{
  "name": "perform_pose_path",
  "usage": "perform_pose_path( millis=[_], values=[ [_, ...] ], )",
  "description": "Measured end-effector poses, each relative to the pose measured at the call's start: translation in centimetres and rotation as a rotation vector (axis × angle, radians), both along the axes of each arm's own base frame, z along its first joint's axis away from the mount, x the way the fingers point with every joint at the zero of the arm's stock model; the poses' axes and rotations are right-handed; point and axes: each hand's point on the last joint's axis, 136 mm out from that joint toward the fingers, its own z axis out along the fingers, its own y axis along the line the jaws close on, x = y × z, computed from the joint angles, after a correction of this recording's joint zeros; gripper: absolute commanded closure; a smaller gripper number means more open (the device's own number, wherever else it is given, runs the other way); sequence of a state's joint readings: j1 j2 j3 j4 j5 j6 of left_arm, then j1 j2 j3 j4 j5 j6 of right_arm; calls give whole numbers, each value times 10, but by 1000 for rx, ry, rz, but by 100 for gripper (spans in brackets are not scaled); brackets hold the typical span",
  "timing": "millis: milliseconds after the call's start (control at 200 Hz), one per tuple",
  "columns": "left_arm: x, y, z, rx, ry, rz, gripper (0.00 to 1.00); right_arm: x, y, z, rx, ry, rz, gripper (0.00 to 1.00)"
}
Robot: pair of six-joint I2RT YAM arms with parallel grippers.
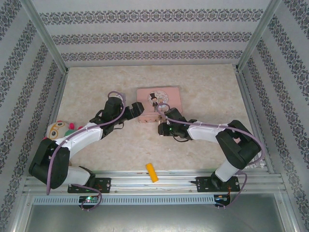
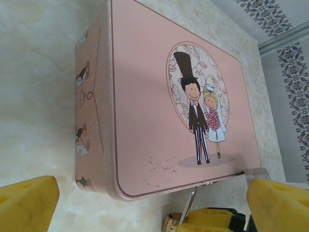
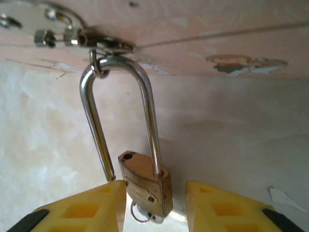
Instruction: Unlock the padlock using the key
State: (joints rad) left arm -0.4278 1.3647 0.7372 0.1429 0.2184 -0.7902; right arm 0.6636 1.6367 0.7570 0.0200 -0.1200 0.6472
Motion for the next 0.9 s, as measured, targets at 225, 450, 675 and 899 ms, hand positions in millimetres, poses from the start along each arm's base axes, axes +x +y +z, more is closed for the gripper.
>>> perform_pose_path(
  millis=[225,450,675,899],
  values=[
    [1,3,0,-5,3,5,1,2,5,1,24,-6,4,80],
    [2,5,0,-1,2,13,1,3,6,4,55,7,-22,100],
    [3,11,5,15,-18,38,1,0,-6,6,60,11,-61,100],
    [3,21,16,73,-48,60,1,-3,-18,17,68,24,-116,100]
  ],
)
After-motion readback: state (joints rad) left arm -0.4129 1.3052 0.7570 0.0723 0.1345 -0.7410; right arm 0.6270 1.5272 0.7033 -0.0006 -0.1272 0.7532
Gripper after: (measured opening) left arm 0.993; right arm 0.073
